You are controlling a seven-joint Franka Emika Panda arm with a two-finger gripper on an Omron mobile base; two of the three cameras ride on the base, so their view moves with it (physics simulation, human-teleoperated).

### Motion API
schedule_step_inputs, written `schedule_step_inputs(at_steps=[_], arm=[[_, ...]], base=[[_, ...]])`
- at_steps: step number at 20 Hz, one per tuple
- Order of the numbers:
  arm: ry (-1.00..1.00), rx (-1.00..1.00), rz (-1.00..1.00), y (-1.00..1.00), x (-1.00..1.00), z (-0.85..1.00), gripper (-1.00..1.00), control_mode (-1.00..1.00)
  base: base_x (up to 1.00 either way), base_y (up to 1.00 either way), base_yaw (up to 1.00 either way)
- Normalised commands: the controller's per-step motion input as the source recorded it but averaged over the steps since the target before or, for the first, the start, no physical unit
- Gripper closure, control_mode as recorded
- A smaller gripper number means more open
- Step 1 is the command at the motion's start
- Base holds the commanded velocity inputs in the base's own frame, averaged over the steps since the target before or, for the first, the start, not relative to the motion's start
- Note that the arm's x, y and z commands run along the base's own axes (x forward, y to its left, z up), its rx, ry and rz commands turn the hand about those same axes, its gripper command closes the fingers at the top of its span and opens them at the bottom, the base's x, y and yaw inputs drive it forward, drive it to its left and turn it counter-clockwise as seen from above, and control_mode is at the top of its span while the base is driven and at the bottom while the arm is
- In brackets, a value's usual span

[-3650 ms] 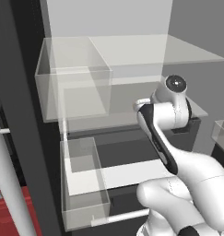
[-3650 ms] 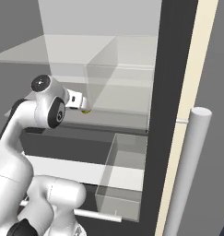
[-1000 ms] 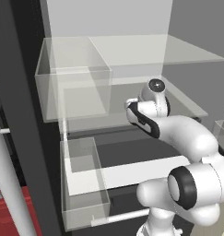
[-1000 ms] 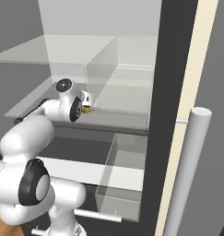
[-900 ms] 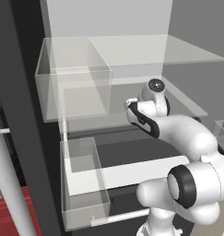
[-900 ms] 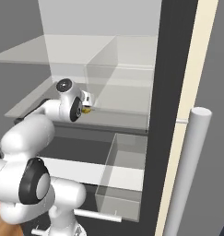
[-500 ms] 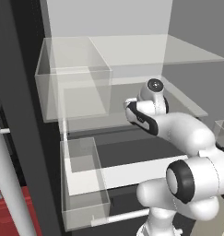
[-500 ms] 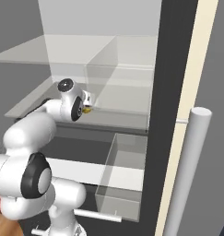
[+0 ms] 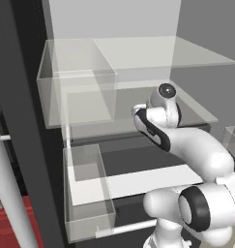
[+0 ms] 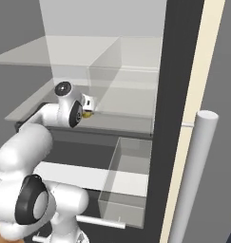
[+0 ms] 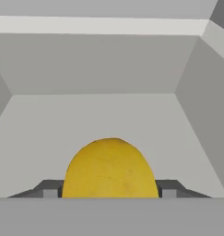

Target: Retrieve a lemon from the fridge and place it on the cutting board with the fish.

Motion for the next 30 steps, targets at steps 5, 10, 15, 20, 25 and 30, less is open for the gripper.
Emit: schedule_step_inputs(at_steps=[5, 10, 15, 20, 25, 30], arm=[[0.00, 0.00, 0.00, 0.10, -1.00, 0.38, 1.00, -1.00], [0.20, 0.02, 0.02, 0.04, -0.91, 0.60, 1.00, -1.00], [0.28, 0.04, 0.06, 0.00, -0.86, 0.51, 1.00, -1.00], [0.38, 0.00, 0.04, 0.00, -0.52, 0.18, 1.00, -1.00], [0.13, 0.00, 0.00, 0.00, -0.78, 0.03, 1.00, -1.00], [0.01, -0.03, 0.00, 0.03, -0.55, 0.00, 1.00, -1.00]], base=[[0.00, 0.00, 0.00], [0.00, 0.00, 0.00], [0.00, 0.00, 0.00], [0.00, 0.00, 0.00], [0.00, 0.00, 0.00], [0.00, 0.00, 0.00]])
